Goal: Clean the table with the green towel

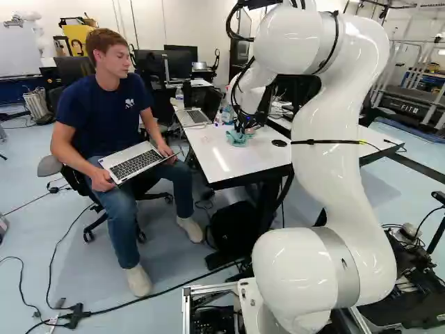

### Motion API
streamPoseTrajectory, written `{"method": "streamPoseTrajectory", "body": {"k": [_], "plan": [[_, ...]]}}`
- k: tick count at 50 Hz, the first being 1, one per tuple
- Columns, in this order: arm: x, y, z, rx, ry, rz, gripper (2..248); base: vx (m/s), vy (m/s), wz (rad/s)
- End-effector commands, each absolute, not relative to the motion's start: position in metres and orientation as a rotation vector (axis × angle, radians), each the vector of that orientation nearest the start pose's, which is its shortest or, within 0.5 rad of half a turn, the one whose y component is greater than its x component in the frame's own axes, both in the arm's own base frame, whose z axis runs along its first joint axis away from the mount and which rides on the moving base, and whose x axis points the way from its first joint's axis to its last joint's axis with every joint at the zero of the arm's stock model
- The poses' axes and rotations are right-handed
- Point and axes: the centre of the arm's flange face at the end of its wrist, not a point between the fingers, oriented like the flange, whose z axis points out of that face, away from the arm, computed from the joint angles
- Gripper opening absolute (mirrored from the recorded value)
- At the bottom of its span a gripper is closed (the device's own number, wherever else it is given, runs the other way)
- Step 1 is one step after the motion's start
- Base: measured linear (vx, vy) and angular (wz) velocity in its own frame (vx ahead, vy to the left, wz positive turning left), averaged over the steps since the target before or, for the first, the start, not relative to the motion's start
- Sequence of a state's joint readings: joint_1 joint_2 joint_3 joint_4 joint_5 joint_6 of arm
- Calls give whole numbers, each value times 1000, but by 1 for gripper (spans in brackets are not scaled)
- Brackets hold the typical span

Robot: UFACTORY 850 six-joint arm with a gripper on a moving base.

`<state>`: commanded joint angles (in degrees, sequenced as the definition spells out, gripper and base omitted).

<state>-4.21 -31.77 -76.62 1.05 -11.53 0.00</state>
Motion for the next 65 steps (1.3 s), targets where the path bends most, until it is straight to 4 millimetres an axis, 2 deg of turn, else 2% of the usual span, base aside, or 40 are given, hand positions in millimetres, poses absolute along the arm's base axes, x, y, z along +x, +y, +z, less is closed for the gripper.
{"method": "streamPoseTrajectory", "body": {"k": [18, 40, 48, 65], "plan": [[691, -46, 421, -3005, 125, -946, 39, 0, 0, 0], [726, -23, 417, -2980, 72, -993, 39, 0, 0, 0], [723, -16, 418, -2979, 58, -988, 39, 0, 0, 0], [696, -10, 421, -2991, 47, -947, 39, 0, 0, 0]]}}
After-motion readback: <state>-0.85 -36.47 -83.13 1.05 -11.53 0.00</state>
